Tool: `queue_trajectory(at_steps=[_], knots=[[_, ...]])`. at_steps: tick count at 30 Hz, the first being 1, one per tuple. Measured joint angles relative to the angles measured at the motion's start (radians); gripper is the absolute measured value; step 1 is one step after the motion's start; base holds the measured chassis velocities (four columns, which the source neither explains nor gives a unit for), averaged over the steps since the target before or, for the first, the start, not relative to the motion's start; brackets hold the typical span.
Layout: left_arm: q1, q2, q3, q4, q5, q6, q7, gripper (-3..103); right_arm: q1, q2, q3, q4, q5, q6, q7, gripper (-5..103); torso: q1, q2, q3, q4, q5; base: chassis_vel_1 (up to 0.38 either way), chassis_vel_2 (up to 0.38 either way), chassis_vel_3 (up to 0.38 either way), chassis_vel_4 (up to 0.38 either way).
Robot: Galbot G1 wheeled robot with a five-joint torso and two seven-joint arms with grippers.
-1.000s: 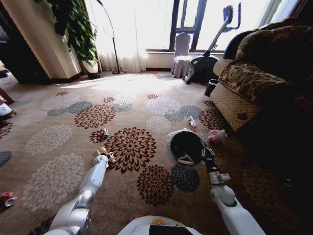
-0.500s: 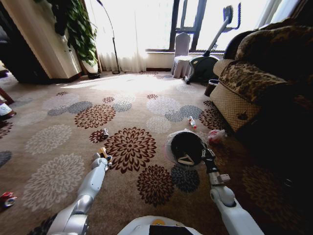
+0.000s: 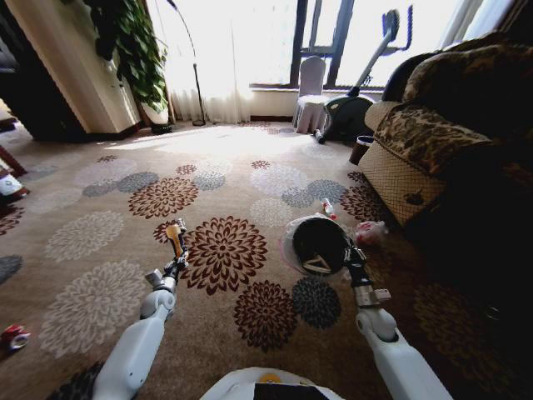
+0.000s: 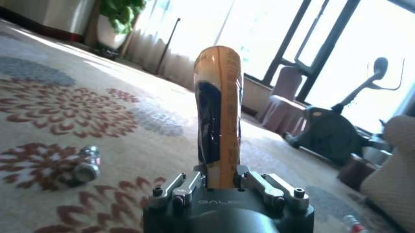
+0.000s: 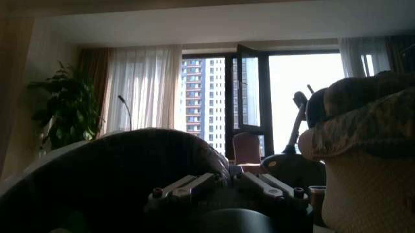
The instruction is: Pick up the trash from the ground and place it into the trash bin.
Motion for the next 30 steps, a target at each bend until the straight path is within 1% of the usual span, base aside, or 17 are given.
queue_trajectory(at_steps=[1,2,3,4,5,6,7,9,10,11,12,14,15,16,18,23,30], knots=[[0.041,0.026,-0.011,-0.091,-0.035,0.014,0.034,23,0.034,0.002,-0.017,-0.03,-0.002,0.004,0.0,0,0.0,0.0,0.0,0.0009,0.0003,0.0,0.0,0.0,0.0],[0.041,0.026,-0.011,-0.091,-0.035,0.014,0.034,23,0.034,0.002,-0.017,-0.03,-0.002,0.004,0.0,0,0.0,0.0,0.0,0.0009,0.0003,0.0,0.0,0.0,0.0],[0.081,0.057,-0.021,-0.194,-0.081,0.04,0.062,23,0.083,0.006,-0.048,-0.072,-0.003,0.012,0.001,0,0.0,0.0,0.0,0.001,0.0015,0.0,0.0,0.0,0.0],[0.108,0.075,-0.024,-0.274,-0.131,0.069,0.067,23,0.115,0.011,-0.073,-0.099,-0.006,0.02,0.001,0,0.0,0.0,0.0,0.0021,0.0015,0.0,0.0,0.0,0.0],[0.108,0.075,-0.024,-0.274,-0.131,0.069,0.067,23,0.115,0.011,-0.073,-0.099,-0.006,0.02,0.001,0,0.0,0.0,0.0,0.0021,0.0015,0.0,0.0,0.0,0.0],[0.126,0.088,-0.023,-0.341,-0.188,0.106,0.06,23,0.138,0.016,-0.095,-0.118,-0.009,0.027,0.0,0,0.0,0.0,0.0,0.0023,0.0006,0.0,0.0,0.0,0.0],[0.148,0.1,-0.012,-0.452,-0.332,0.173,0.021,23,0.175,0.03,-0.137,-0.149,-0.018,0.04,-0.001,0,0.0,0.0,0.0,0.0029,0.0009,0.0,0.0,0.0,0.0],[0.154,0.107,0.001,-0.584,-0.565,0.281,-0.08,23,0.209,0.045,-0.178,-0.175,-0.03,0.049,-0.002,0,0.0,0.0,0.0,0.0029,0.0008,0.0,0.0,0.0,0.0],[0.151,0.107,0.004,-0.616,-0.626,0.312,-0.114,23,0.217,0.048,-0.187,-0.182,-0.033,0.052,-0.002,0,0.0,0.0,0.0,0.0027,0.0008,0.0,0.0,0.0,0.0],[0.151,0.107,0.004,-0.616,-0.626,0.312,-0.114,23,0.217,0.048,-0.187,-0.182,-0.033,0.052,-0.002,0,0.0,0.0,0.0,0.0027,0.0008,0.0,0.0,0.0,0.0],[0.132,0.102,0.008,-0.707,-0.827,0.436,-0.26,23,0.239,0.059,-0.21,-0.2,-0.044,0.058,-0.001,0,0.0,0.0,0.0,0.0018,0.001,0.0,0.0,0.0,0.0],[0.114,0.087,0.018,-0.767,-0.968,0.507,-0.375,23,0.252,0.066,-0.223,-0.208,-0.051,0.063,-0.001,0,0.0,0.0,0.0,0.0014,0.0008,0.0,0.0,0.0,0.0],[0.114,0.087,0.018,-0.767,-0.968,0.507,-0.375,23,0.252,0.066,-0.223,-0.208,-0.051,0.063,-0.001,0,0.0,0.0,0.0,0.0014,0.0008,0.0,0.0,0.0,0.0],[0.102,0.068,0.028,-0.798,-1.054,0.54,-0.445,23,0.259,0.068,-0.234,-0.208,-0.054,0.07,-0.001,0,0.0,0.0,0.0,0.0015,0.0009,0.0,0.0,0.0,0.0],[0.098,0.046,0.053,-0.816,-1.109,0.556,-0.498,23,0.259,0.066,-0.246,-0.203,-0.054,0.079,-0.001,0,0.0,0.0,0.0,0.0018,0.0008,0.0,0.0,0.0,0.0],[0.096,-0.005,0.14,-0.794,-1.104,0.565,-0.547,23,0.234,0.051,-0.278,-0.113,-0.056,0.085,-0.001,0,0.0,0.0,0.0,0.0018,0.0008,0.0,0.0,0.0,0.0],[0.074,-0.074,0.186,-0.713,-1.084,0.544,-0.56,23,0.202,0.037,-0.303,-0.021,-0.036,0.092,-0.001,0,0.0,0.0,0.0,0.0019,0.0006,0.0,0.0,0.0,0.0]])
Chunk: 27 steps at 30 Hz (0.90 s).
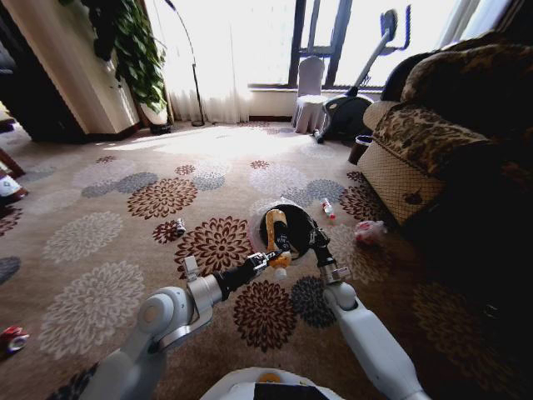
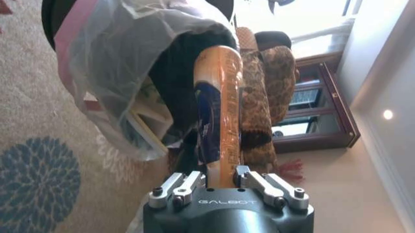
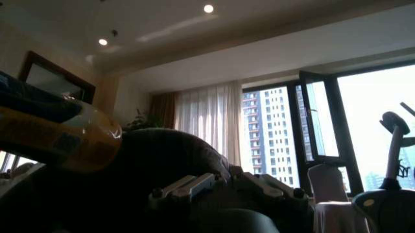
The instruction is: Pick up the trash from the ground and place it into the trash bin.
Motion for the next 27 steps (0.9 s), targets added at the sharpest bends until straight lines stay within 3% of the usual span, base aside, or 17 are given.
queue_trajectory(at_steps=[3,10,12,15,17,23,27], knots=[[-0.017,-0.057,-0.009,0.046,-0.001,-0.003,-0.008,23,-0.012,-0.008,-0.017,0.022,0.013,0.004,0.0,0,0.0,0.0,0.0,0.0003,0.0003,0.0,0.0,0.0,0.0],[-0.081,-0.105,-0.005,0.158,0.007,-0.006,0.003,22,-0.035,-0.025,-0.017,0.041,0.029,0.007,0.0,0,0.0,0.0,0.0,-0.0003,0.0001,0.0,0.0,0.0,0.0],[-0.094,-0.108,0.002,0.174,0.012,-0.005,0.01,26,-0.038,-0.029,-0.016,0.044,0.031,0.007,0.0,0,0.0,0.0,0.0,-0.0003,0.0002,0.0,0.0,0.0,0.0],[-0.112,-0.118,0.024,0.205,0.035,0.001,0.027,43,-0.041,-0.031,-0.01,0.044,0.032,0.007,0.0,0,0.0,0.0,0.0,0.0,0.0001,0.0,0.0,0.0,0.0],[-0.112,-0.12,0.027,0.209,0.037,0.003,0.03,43,-0.043,-0.03,-0.007,0.044,0.032,0.007,0.0,0,0.0,0.0,0.0,0.0,0.0001,0.0,0.0,0.0,0.0],[-0.099,-0.112,0.032,0.214,0.06,0.032,0.065,70,-0.053,-0.025,0.005,0.04,0.03,0.007,0.0,0,0.0,0.0,0.0,0.0001,0.0001,0.0,0.0,0.0,0.0],[-0.093,-0.1,0.034,0.208,0.097,0.053,0.099,81,-0.056,-0.02,0.011,0.036,0.029,0.007,0.0,0,0.0,0.0,0.0,0.0,0.0001,0.0,0.0,0.0,0.0]])
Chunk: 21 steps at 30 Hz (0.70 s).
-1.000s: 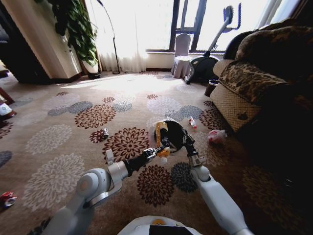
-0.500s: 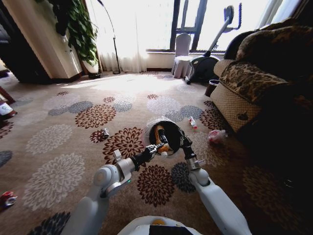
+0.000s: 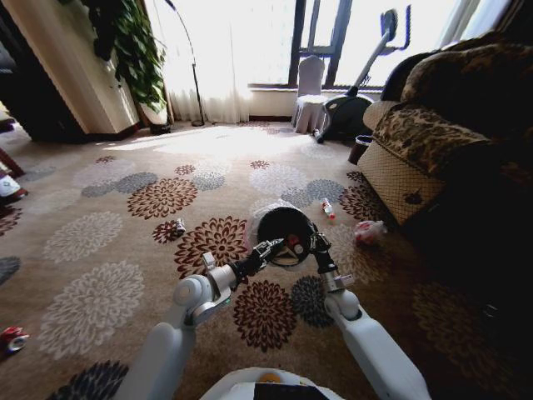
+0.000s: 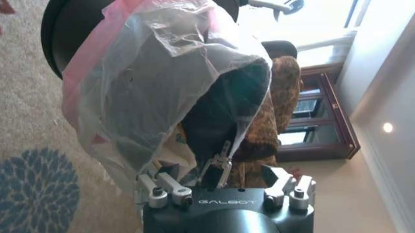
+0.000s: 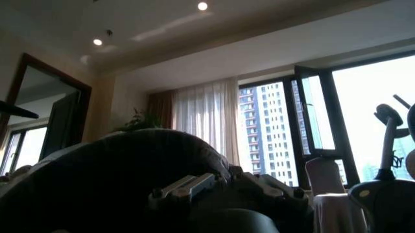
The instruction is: Pick up the trash from the ground and place it into the trash bin.
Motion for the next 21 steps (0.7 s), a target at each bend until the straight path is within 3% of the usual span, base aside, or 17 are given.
queue_trajectory(at_steps=[1,3,5,6,7,8,9,10,11,12,13,14,15,17,18,20,21], knots=[[0.0,0.0,0.0,0.0,0.0,0.0,0.0,81,0.0,0.0,0.0,0.0,0.0,0.0,0.0,0,0.0,0.0,0.0,0.0,0.0,0.0,0.0,0.0,0.0],[0.01,0.009,-0.006,-0.018,0.05,0.018,0.035,91,-0.001,0.002,0.005,-0.002,-0.001,0.0,0.0,0,0.0,0.0,0.0,0.0,-0.0001,0.0,0.0,0.0,0.0],[0.05,0.033,-0.033,-0.074,0.246,0.038,0.169,98,-0.003,0.003,0.023,-0.01,-0.016,-0.008,0.0,0,0.0,0.0,0.0,0.0002,0.0,0.0,0.0,0.0,0.0],[0.05,0.033,-0.033,-0.074,0.246,0.038,0.169,98,-0.003,0.003,0.023,-0.01,-0.016,-0.008,0.0,0,0.0,0.0,0.0,0.0002,0.0,0.0,0.0,0.0,0.0],[0.071,0.045,-0.053,-0.106,0.377,0.029,0.251,100,-0.007,0.002,0.036,-0.011,-0.025,-0.019,0.0,0,0.0,0.0,0.0,0.0003,0.0,0.0,0.0,0.0,0.0],[0.081,0.052,-0.066,-0.122,0.443,0.019,0.29,100,-0.011,0.001,0.047,-0.011,-0.029,-0.025,0.0,0,0.0,0.0,0.0,0.0005,0.0,0.0,0.0,0.0,0.0],[0.102,0.066,-0.102,-0.158,0.598,-0.024,0.363,100,-0.03,-0.002,0.082,-0.009,-0.031,-0.042,0.0,0,0.0,0.0,0.0,0.0001,0.0001,0.0,0.0,0.0,0.0],[0.102,0.066,-0.102,-0.158,0.598,-0.024,0.363,100,-0.03,-0.002,0.082,-0.009,-0.031,-0.042,0.0,0,0.0,0.0,0.0,0.0001,0.0001,0.0,0.0,0.0,0.0],[0.123,0.073,-0.147,-0.173,0.753,-0.095,0.404,100,-0.039,-0.005,0.103,-0.007,-0.026,-0.055,0.0,0,0.0,0.0,0.0,-0.0005,-0.0002,0.0,0.0,0.0,0.0],[0.144,0.075,-0.198,-0.173,0.886,-0.201,0.437,100,-0.043,-0.008,0.119,-0.006,-0.018,-0.064,0.001,0,0.0,0.0,0.0,-0.0007,-0.0003,0.0,0.0,0.0,0.0],[0.157,0.073,-0.238,-0.163,0.973,-0.282,0.449,100,-0.045,-0.009,0.128,-0.004,-0.015,-0.073,0.001,0,0.0,0.0,0.0,-0.0009,0.0,0.0,0.0,0.0,0.0],[0.17,0.066,-0.291,-0.141,1.069,-0.367,0.45,100,-0.047,-0.009,0.138,0.001,-0.011,-0.086,0.001,0,0.0,0.0,0.0,-0.0002,0.0003,0.0,0.0,0.0,0.0],[0.17,0.066,-0.291,-0.141,1.069,-0.367,0.45,100,-0.047,-0.009,0.138,0.001,-0.011,-0.086,0.001,0,0.0,0.0,0.0,-0.0002,0.0003,0.0,0.0,0.0,0.0],[0.193,0.036,-0.397,-0.061,1.28,-0.498,0.398,100,-0.055,-0.006,0.157,0.012,-0.009,-0.098,0.0,0,0.0,0.0,0.0,0.0005,0.0001,0.0,0.0,0.0,0.0],[0.193,0.036,-0.397,-0.061,1.28,-0.498,0.398,100,-0.055,-0.006,0.157,0.012,-0.009,-0.098,0.0,0,0.0,0.0,0.0,0.0005,0.0001,0.0,0.0,0.0,0.0],[0.21,0.01,-0.478,0.092,1.46,-0.6,0.256,100,-0.074,-0.013,0.171,0.032,-0.008,-0.103,0.0,0,0.0,0.0,0.0,0.0004,-0.0002,0.0,0.0,0.0,0.0],[0.214,0.008,-0.495,0.16,1.49,-0.627,0.204,100,-0.081,-0.016,0.175,0.037,-0.007,-0.103,0.0,0,0.0,0.0,0.0,0.0004,-0.0006,0.0,0.0,0.0,0.0]])
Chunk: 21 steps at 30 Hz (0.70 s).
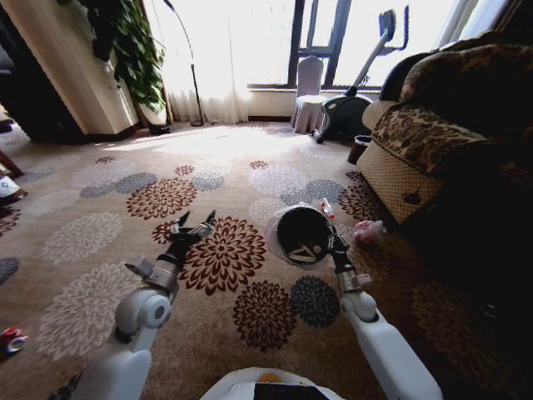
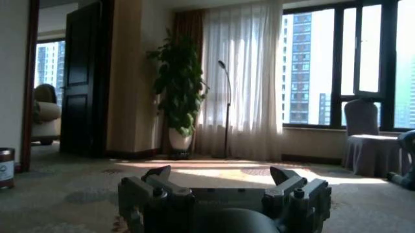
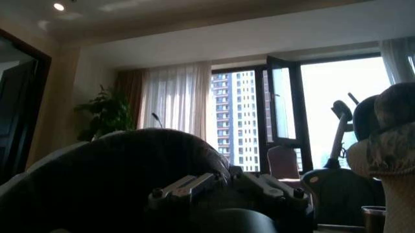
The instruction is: Pick up the trash from the ground and place it into the trash bin.
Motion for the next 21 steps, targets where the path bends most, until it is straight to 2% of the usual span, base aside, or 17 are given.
queue_trajectory(at_steps=[1,3,4,5,6,10,11,13,15,16,18,19,21], knots=[[0.0,0.0,0.0,0.0,0.0,0.0,0.0,100,0.0,0.0,0.0,0.0,0.0,0.0,0.0,0,0.0,0.0,0.0,0.0,0.0,0.0,0.0,0.0,0.0],[0.009,0.001,-0.022,0.096,0.016,-0.009,-0.072,100,-0.014,-0.004,0.01,0.009,0.001,0.0,0.0,0,0.0,0.0,0.0,-0.0005,0.0001,0.0,0.0,0.0,0.0],[0.024,-0.001,-0.041,0.152,-0.026,0.036,-0.147,100,-0.027,-0.007,0.021,0.018,0.001,0.0,0.0,0,0.0,0.0,0.0,-0.0006,0.0,0.063,0.008,-0.077,-0.044],[0.029,-0.008,-0.051,0.176,-0.056,0.071,-0.187,100,-0.035,-0.009,0.026,0.024,0.001,0.0,0.001,0,0.0,0.0,0.0,-0.0005,0.0006,0.086,0.047,-0.077,-0.051],[0.029,-0.008,-0.051,0.176,-0.056,0.071,-0.187,100,-0.035,-0.009,0.026,0.024,0.001,0.0,0.001,0,0.0,0.0,0.0,-0.0005,0.0006,0.086,0.047,-0.077,-0.051],[0.006,-0.086,-0.151,0.322,-0.106,0.153,-0.301,100,-0.06,-0.005,0.051,0.039,-0.006,-0.002,0.0,0,0.0,0.0,0.0,-0.0005,-0.0002,0.14,0.067,-0.166,-0.075],[0.007,-0.101,-0.187,0.355,-0.134,0.168,-0.31,100,-0.069,-0.004,0.057,0.043,-0.006,-0.002,0.001,0,0.0,0.0,0.0,-0.0005,-0.0002,0.194,0.118,-0.219,-0.161],[0.009,-0.102,-0.201,0.371,-0.148,0.17,-0.312,100,-0.074,-0.004,0.059,0.045,-0.006,-0.002,0.001,0,0.0,0.0,0.0,-0.0003,0.0,0.194,0.118,-0.239,-0.161],[0.018,-0.078,-0.248,0.454,-0.177,0.138,-0.289,100,-0.09,-0.005,0.071,0.051,-0.004,-0.002,0.0,0,0.0,0.0,0.0,0.0,0.0005,0.254,0.18,-0.267,-0.18],[0.018,-0.078,-0.248,0.454,-0.177,0.138,-0.289,100,-0.09,-0.005,0.071,0.051,-0.004,-0.002,0.0,0,0.0,0.0,0.0,0.0,0.0005,0.254,0.191,-0.267,-0.18],[-0.007,-0.045,-0.295,0.559,-0.181,0.1,-0.241,100,-0.1,-0.003,0.084,0.052,-0.002,0.005,0.0,0,0.0,0.0,0.0,-0.0001,0.0003,0.277,0.227,-0.264,-0.227],[-0.007,-0.045,-0.295,0.559,-0.181,0.1,-0.241,100,-0.1,-0.003,0.084,0.052,-0.002,0.005,0.0,0,0.0,0.0,0.0,-0.0001,0.0003,0.288,0.264,-0.264,-0.245],[-0.035,-0.015,-0.33,0.648,-0.207,0.093,-0.211,100,-0.113,-0.001,0.094,0.063,0.004,0.01,0.0,0,0.0,0.0,0.0,-0.0003,0.0005,0.285,0.295,-0.284,-0.27]])
